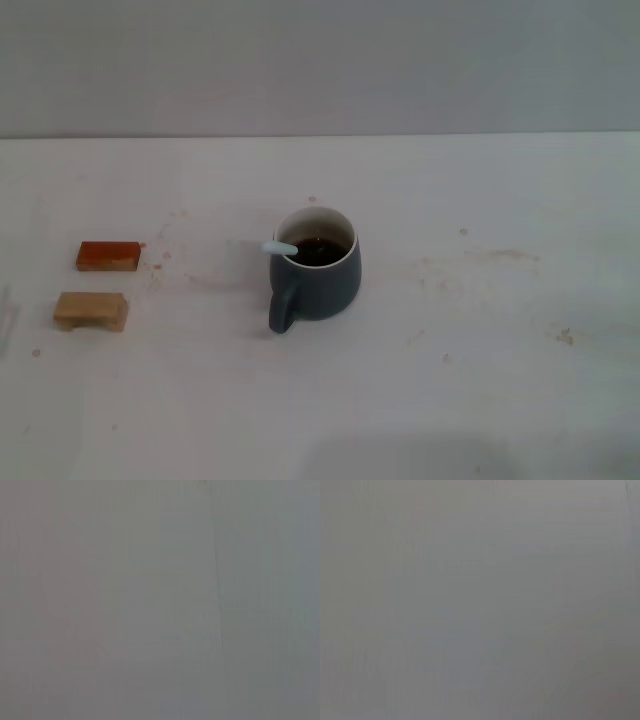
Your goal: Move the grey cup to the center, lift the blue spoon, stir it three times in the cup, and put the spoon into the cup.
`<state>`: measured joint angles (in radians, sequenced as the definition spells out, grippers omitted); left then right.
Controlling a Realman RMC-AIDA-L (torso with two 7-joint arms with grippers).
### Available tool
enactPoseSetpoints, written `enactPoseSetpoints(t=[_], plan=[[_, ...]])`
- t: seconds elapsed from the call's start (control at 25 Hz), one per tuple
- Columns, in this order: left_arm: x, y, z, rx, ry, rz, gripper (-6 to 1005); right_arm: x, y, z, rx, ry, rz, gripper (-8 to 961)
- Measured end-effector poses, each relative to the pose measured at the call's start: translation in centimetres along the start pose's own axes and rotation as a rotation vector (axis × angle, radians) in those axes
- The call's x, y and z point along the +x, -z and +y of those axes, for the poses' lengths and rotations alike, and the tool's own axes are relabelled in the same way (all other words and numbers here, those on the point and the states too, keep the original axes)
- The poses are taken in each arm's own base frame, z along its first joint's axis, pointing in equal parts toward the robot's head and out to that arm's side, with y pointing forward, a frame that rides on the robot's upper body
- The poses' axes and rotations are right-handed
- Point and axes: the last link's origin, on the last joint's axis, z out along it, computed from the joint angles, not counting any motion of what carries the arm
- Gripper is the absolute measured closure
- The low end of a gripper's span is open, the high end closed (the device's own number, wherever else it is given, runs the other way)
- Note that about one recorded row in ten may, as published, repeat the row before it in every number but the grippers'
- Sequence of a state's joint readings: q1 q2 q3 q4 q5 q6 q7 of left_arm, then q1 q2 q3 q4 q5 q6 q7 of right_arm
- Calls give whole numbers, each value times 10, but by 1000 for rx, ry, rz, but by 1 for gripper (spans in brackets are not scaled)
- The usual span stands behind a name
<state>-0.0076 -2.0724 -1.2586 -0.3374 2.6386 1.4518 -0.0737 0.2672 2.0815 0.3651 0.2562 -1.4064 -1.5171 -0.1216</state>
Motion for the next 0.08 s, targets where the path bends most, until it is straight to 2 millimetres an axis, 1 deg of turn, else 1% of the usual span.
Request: enactPoseSetpoints(t=[0.08], plan=[[0, 0, 0, -1, 0, 0, 184, 0, 0, 0, 0, 0, 0, 954]])
